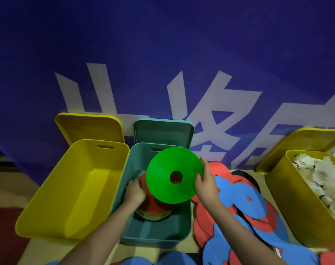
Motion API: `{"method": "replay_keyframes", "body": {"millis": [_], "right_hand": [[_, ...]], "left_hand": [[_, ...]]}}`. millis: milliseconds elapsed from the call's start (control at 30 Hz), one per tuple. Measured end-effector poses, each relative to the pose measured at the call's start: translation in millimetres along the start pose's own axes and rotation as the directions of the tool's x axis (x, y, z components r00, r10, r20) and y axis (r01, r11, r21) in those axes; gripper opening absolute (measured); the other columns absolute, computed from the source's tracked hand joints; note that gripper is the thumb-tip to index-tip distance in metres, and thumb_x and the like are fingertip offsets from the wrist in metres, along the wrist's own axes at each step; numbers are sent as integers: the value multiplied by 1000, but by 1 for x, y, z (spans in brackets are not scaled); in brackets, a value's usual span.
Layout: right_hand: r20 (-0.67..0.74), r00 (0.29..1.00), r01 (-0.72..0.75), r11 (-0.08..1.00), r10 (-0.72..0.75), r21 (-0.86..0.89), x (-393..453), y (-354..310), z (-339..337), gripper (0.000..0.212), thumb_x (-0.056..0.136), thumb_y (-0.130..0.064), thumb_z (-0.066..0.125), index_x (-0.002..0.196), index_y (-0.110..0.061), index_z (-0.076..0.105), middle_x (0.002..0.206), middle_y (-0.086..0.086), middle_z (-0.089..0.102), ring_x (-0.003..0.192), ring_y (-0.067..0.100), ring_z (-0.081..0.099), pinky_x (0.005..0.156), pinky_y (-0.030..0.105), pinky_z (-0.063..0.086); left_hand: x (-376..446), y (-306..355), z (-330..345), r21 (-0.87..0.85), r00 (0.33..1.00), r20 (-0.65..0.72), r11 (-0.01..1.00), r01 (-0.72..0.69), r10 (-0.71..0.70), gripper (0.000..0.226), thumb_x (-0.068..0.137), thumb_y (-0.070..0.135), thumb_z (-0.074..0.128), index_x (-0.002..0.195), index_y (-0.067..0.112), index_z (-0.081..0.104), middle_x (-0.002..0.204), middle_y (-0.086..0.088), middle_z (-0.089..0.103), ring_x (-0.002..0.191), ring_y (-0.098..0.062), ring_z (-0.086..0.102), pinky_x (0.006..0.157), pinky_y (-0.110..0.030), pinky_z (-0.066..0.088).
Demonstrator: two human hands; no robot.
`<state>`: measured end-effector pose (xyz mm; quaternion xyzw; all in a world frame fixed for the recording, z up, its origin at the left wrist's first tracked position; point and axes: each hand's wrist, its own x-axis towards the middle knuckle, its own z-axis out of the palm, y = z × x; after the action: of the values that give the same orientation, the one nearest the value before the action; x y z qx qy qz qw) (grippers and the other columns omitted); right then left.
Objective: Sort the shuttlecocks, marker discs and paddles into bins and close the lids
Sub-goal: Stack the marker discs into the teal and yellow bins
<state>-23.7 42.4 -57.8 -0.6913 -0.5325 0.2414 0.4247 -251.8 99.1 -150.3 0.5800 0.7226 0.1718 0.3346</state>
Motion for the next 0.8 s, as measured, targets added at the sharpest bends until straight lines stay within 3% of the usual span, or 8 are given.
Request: {"method": "replay_keyframes", "body": {"millis": [67,133,233,300,367,533,667,800], "right_hand": [[35,997,68,994,-65,-85,7,-3,4,57,90,3,41,144,-14,34,128,12,58,107,32,59,80,28,42],[71,990,130,980,-120,-152,14,-8,11,58,90,2,41,144,-17,34,124,10,60,102,32,61,75,29,45],[147,979,174,953,-141,-247,22,-18,25,61,90,-2,42,147,-19,30,132,10,56,105,32,61,83,37,49],[211,974,145,943,-83,-299,27,-25,40,65,89,-2,44,149,-16,26,133,14,54,107,35,59,84,39,47],[274,961,122,946,-37,-301,30,-29,57,69,86,-1,47,150,-14,23,132,17,54,109,37,58,86,39,46],[313,937,-66,960,154,-273,30,-16,95,53,90,-13,50,140,-9,35,120,22,61,109,40,58,86,39,44],[308,916,-138,922,258,-363,33,6,112,48,89,-7,49,136,-7,38,119,23,61,110,40,57,88,38,43],[317,911,-95,884,263,-458,32,26,124,59,85,-1,49,141,-5,33,127,24,51,117,40,51,96,38,40]], "left_hand": [[-8,13,-13,-80,999,-28,996,-26,24,46,91,13,50,137,11,46,134,-18,49,125,-34,46,105,-40,38],[-17,21,-30,-128,979,-129,977,-173,156,46,93,10,49,139,11,44,135,-13,47,127,-29,44,107,-37,34],[-34,20,-59,-49,867,-289,899,-436,405,41,92,9,53,133,12,51,130,-9,51,122,-23,48,103,-34,39],[-38,13,-69,61,807,-327,864,-501,491,40,91,11,54,132,11,52,130,-7,52,121,-22,49,103,-36,41],[-35,3,-73,111,814,-328,875,-471,479,44,92,15,53,136,11,49,132,-8,50,122,-24,47,103,-37,40],[-27,-15,-68,-2,951,-229,976,-216,210,51,99,14,42,148,9,29,142,-18,42,125,-33,46,100,-39,39],[-27,-13,-62,31,932,-233,960,-279,278,50,99,13,40,148,17,29,133,-14,53,108,-29,58,85,-39,48],[-23,-17,-62,2,935,-243,964,-265,257,50,99,13,41,147,19,31,132,-13,54,109,-29,58,87,-40,48]]}}
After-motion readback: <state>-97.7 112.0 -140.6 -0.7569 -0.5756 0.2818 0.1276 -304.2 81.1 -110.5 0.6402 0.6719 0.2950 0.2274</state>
